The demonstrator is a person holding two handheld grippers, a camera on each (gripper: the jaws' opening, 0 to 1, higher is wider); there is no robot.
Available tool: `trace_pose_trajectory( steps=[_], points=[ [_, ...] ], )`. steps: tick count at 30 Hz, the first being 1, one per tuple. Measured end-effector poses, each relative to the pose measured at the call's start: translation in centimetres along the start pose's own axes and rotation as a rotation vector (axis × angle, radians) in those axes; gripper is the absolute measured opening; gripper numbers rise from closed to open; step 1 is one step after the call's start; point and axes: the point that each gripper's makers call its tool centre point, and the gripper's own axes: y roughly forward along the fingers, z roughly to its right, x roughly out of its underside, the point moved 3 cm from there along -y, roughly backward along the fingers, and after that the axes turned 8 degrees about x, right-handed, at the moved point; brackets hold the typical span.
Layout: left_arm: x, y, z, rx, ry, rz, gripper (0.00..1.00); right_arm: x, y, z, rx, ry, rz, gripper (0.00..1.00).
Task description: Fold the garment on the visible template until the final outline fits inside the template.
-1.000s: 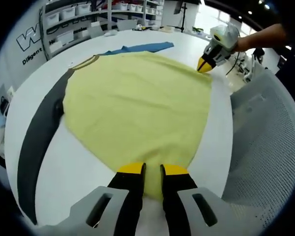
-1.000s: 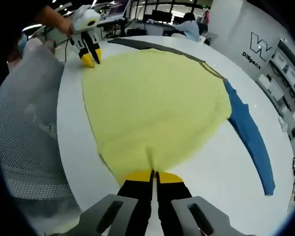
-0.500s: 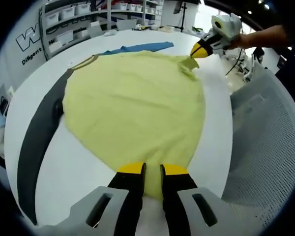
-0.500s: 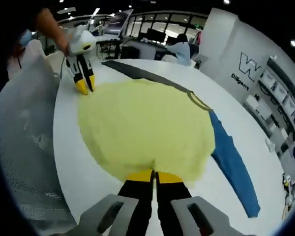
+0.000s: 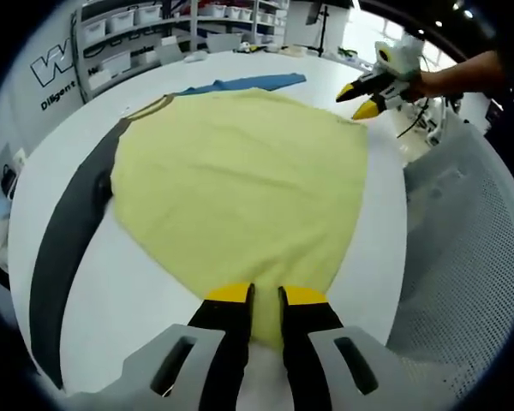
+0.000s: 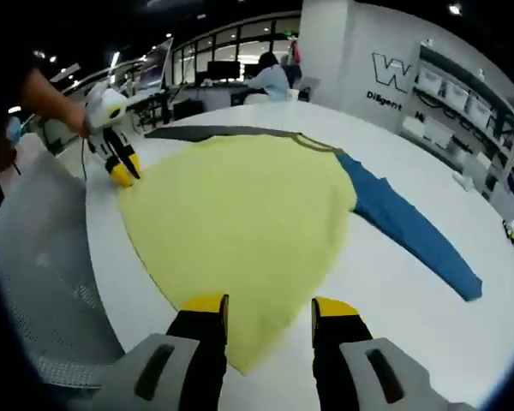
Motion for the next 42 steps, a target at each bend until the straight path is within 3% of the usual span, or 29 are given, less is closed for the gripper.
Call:
trace_pose_trajectory(
  steps=[4,6,9,11,16,21,23,24,26,30,35,37,42],
  points=[
    [0.0,0.0,0.0,-0.001,0.004,-0.001,0.18,1.5,-0.1,-0.2,-0.028,-0.016,-0.039,0.4],
    [0.0,0.0,0.0,-0.001,0.007,-0.005,0.18,2.0,-0.3,0.3,0.002,-0.062,-0.062,0.39],
    [0.0,0.0,0.0,-0.003,0.006,-0.008,0.18,2.1,-0.3,1.9,0.066,-0.031,-0.049,0.36],
    [0.0,0.0,0.1,-0.007,0.006,-0.009,0.17,2.7,-0.3,2.7,0.091,-0.057,-0.091,0.36],
    [0.0,0.0,0.1,-0.012,0.0,-0.008,0.17,3.3,-0.2,2.6,0.073,-0.065,-0.11,0.36],
    [-0.1,0.0,0.2,-0.015,0.008,-0.012,0.16,2.5,-0.1,0.8,0.036,-0.095,-0.08,0.36],
    [-0.1,0.1,0.3,-0.015,0.02,-0.018,0.15,2.8,0.3,0.0,0.014,-0.111,-0.1,0.4],
    [-0.1,0.1,0.3,-0.015,0.025,-0.02,0.15,2.9,0.2,-0.7,0.004,-0.05,-0.097,0.4],
    [-0.1,0.1,0.5,-0.016,0.03,-0.021,0.13,2.4,0.6,-1.1,0.006,-0.108,-0.085,0.42],
    [-0.1,0.0,0.5,-0.021,0.024,-0.015,0.13,0.8,0.9,-1.7,-0.006,-0.095,-0.029,0.41],
    [-0.1,0.0,0.5,-0.025,0.019,-0.016,0.13,-0.4,1.3,-1.6,0.011,-0.088,-0.021,0.41],
    [-0.1,0.0,0.5,-0.025,0.018,-0.018,0.13,-0.5,1.4,-1.7,-0.001,-0.083,-0.02,0.37],
    [-0.1,0.0,0.6,-0.029,0.019,-0.02,0.12,-1.2,1.3,-2.5,-0.041,-0.295,0.008,0.11]
  ],
)
